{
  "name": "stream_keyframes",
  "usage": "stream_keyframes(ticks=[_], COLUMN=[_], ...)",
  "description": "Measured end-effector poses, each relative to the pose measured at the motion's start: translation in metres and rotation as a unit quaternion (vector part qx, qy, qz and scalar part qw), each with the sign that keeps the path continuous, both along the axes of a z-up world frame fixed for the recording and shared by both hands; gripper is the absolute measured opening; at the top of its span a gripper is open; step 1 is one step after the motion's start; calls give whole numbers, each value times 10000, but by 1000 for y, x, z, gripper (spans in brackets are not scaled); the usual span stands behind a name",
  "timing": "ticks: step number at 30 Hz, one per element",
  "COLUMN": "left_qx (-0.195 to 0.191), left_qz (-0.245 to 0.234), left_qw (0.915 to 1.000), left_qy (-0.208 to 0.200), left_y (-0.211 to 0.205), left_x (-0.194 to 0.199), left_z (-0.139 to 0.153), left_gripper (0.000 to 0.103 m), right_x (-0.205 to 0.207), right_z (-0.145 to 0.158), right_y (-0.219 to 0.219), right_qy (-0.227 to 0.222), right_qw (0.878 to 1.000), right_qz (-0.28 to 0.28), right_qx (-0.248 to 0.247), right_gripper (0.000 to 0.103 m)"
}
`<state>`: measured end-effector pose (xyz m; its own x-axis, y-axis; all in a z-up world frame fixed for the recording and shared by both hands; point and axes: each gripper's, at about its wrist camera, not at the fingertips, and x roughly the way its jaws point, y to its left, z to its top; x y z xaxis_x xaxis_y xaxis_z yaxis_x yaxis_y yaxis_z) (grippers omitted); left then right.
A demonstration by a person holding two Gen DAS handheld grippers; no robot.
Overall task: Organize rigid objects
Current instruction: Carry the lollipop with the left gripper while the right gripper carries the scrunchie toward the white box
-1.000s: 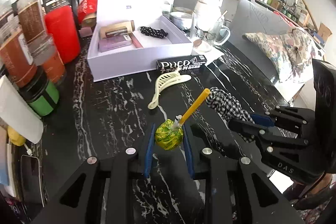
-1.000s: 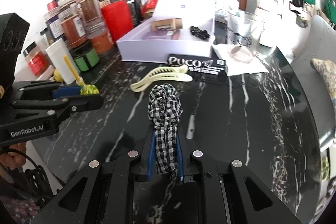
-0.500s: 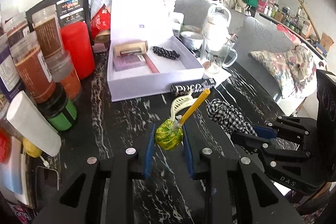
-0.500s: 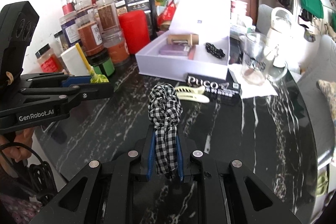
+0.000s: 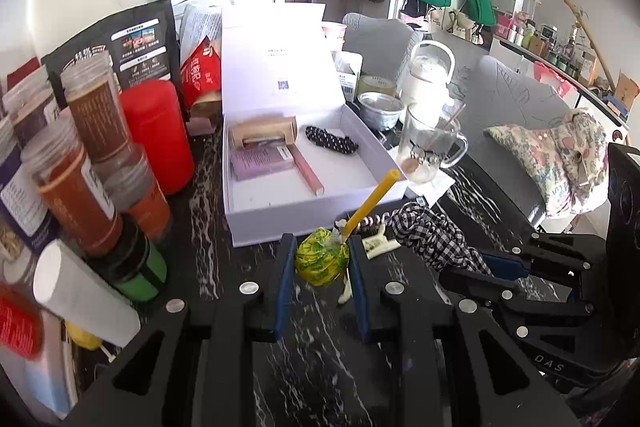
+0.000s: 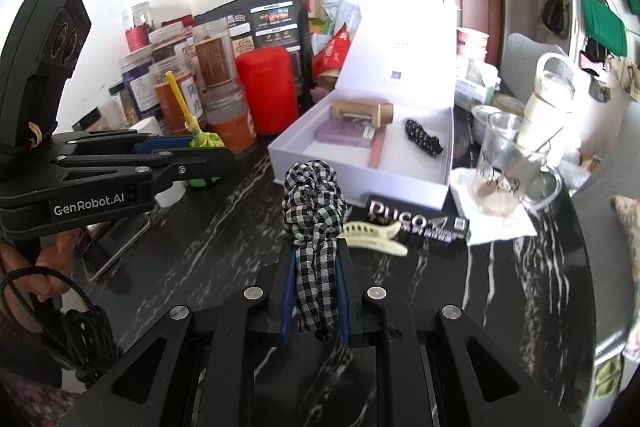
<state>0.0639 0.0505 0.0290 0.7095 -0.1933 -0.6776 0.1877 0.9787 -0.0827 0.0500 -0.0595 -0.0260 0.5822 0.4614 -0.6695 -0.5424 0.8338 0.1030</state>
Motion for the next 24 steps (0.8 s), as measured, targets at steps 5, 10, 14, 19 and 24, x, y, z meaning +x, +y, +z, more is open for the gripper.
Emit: stream_keyframes(ticks=[5,10,14,19,24], left_qx=[1,-16,-12,23,-2], left_qz=[-1,56,67,38,26], left_qw=[10000,9998,9997,9995,9993], left_qy=[-78,-168,-235,-304,-373], left_y=[1,5,7,6,8], left_x=[14,30,45,66,86], left_z=[8,15,21,26,31], left_gripper=[26,26,26,26,26], right_x=[16,32,48,66,85], right_z=[7,18,27,34,41], right_y=[2,3,3,3,4], right_qy=[-57,-181,-275,-395,-488], right_qw=[10000,9998,9996,9992,9988], right_qz=[36,46,15,-30,-58], right_qx=[-3,-1,30,8,-7], right_gripper=[17,17,17,17,17])
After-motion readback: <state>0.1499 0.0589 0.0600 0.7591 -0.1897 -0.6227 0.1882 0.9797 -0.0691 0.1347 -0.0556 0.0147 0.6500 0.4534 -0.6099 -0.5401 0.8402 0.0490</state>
